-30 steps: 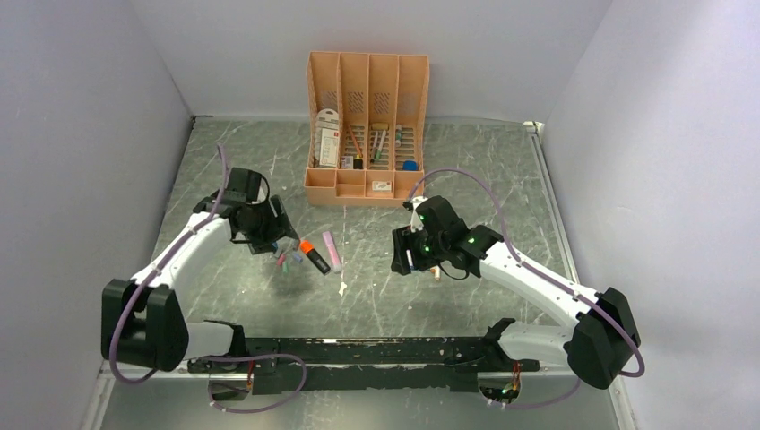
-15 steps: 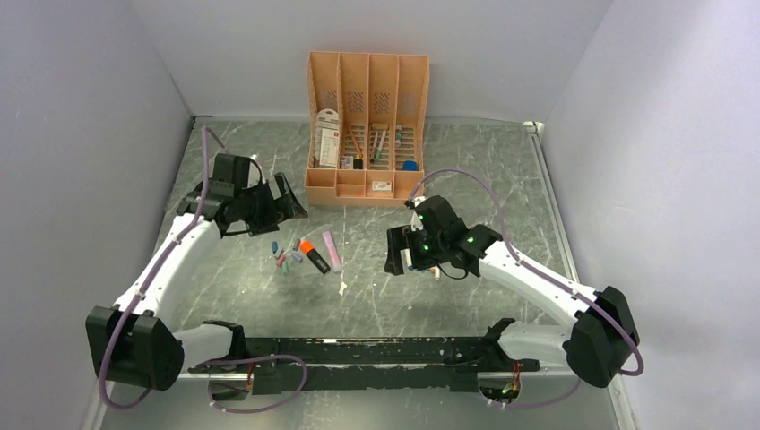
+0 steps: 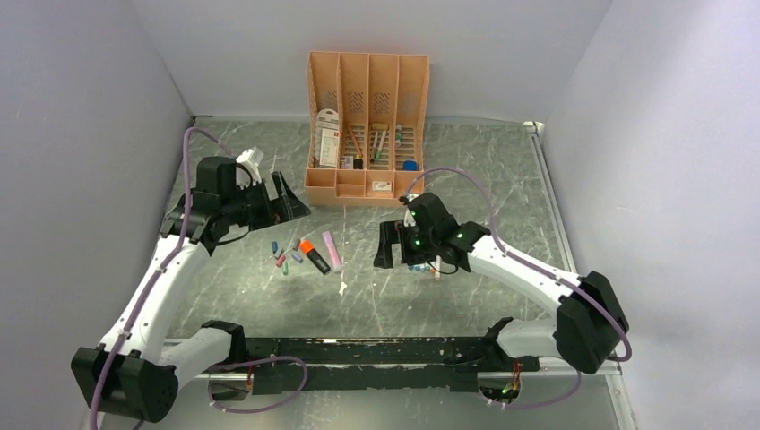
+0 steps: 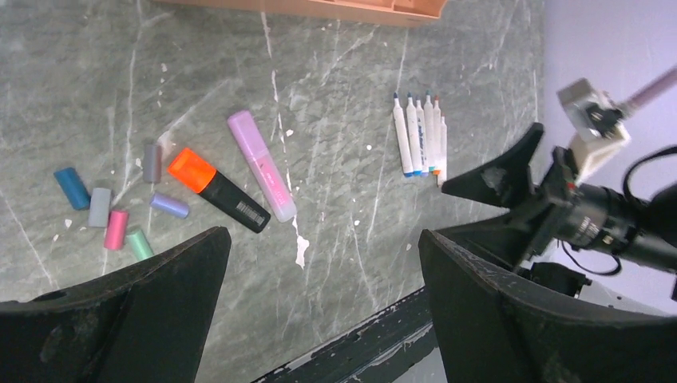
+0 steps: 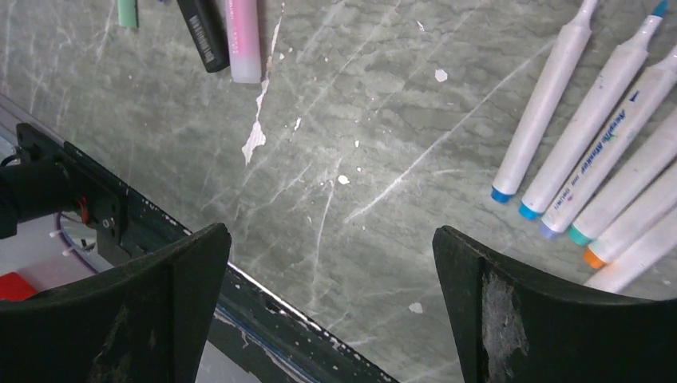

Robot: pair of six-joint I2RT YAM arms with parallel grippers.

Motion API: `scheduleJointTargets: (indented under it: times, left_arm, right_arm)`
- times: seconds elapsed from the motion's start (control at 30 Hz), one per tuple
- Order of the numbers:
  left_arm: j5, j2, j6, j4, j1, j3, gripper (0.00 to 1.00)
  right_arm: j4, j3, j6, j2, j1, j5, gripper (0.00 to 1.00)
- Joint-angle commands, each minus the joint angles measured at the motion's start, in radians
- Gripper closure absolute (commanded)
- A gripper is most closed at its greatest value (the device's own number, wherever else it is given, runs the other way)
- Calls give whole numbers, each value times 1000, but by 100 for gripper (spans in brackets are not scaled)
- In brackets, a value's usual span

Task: Open the pen caps

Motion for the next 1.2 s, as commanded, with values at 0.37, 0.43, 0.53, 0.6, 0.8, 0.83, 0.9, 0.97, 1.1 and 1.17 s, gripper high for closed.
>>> scheduleJointTargets:
  times: [0.37, 0.43, 0.53, 0.6, 0.8, 0.83, 0.9, 0.97, 1.1, 1.17]
  left_arm:
    - [84, -36, 35, 55, -7, -36, 1]
    - [78, -33, 28, 68, -7, -48, 1]
    - [68, -23, 12, 95, -7, -70, 1]
    - [53, -20, 1, 105, -6, -79, 1]
    - [13, -68, -41, 149, -7, -126, 1]
    - [10, -76, -44, 153, -7, -132, 1]
    - [10, -85, -46, 149, -7, -136, 1]
    - [-1, -94, -43, 128, -7, -129, 1]
    - [-2, -107, -20, 93, -6, -116, 1]
    - [-3, -115, -9, 65, -6, -111, 1]
  right_arm:
    - [135, 119, 27, 177, 4, -96, 0]
    - [126, 143, 18, 186, 3, -98, 0]
    - [121, 158, 6, 186, 3, -109, 0]
    - [98, 173, -6, 193, 3, -119, 0]
    - [68, 177, -23, 186, 9, -113, 1]
    - [63, 192, -28, 193, 11, -110, 5]
    - [56, 225, -34, 217, 16, -88, 13]
    - [55, 255, -40, 253, 25, -75, 26]
    - [43, 342, -50, 351, 69, -38, 45]
    - [38, 385, -53, 398, 95, -11, 48]
